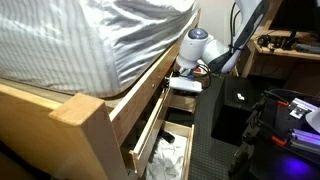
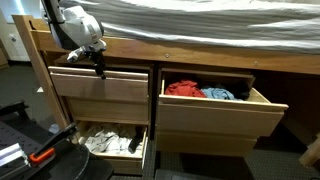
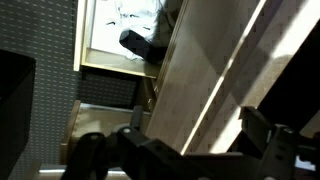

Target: Open the left top drawer then close the right top drawer

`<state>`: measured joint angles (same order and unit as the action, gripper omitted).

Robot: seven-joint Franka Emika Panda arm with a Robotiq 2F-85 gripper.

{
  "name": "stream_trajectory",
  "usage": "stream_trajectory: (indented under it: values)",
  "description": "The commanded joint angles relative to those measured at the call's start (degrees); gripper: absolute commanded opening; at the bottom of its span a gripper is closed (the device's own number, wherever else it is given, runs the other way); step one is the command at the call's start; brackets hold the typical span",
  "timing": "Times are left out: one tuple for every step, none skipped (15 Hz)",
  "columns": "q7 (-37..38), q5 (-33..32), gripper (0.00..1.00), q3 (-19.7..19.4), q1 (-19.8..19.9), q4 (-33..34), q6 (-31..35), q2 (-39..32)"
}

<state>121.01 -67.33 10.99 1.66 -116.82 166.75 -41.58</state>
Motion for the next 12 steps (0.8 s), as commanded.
stream_trajectory:
  values:
    - [0.0, 0.0, 1.00, 0.0, 0.0, 0.0, 0.0, 0.0]
    - [-8.4, 4.1, 1.00, 4.7, 4.9, -1.4, 2.8, -1.9]
    - [-4.4, -0.5, 1.00, 2.1, 3.4, -0.3, 7.7, -2.3]
    - [-1.0, -3.4, 1.00, -0.2, 2.1, 0.5, 9.5, -2.7]
    - [0.3, -4.4, 1.00, -1.2, 1.7, 1.0, 10.3, -3.3]
    - [1.8, -5.7, 1.00, -2.1, 1.2, 1.0, 11.1, -3.3]
    - [3.4, -7.1, 1.00, -2.5, 1.4, 0.8, 11.5, -3.4]
    - [3.9, -7.6, 1.00, -2.1, 1.8, 0.3, 11.5, -3.2]
    - [2.6, -6.2, 1.00, -2.0, 1.6, -0.3, 11.5, -3.0]
    - [1.5, -4.6, 1.00, -1.4, 2.0, -1.2, 11.1, -3.0]
    - [0.0, 0.0, 1.00, 0.0, 0.0, 0.0, 0.0, 0.0]
    - [0.0, 0.0, 1.00, 0.0, 0.0, 0.0, 0.0, 0.0]
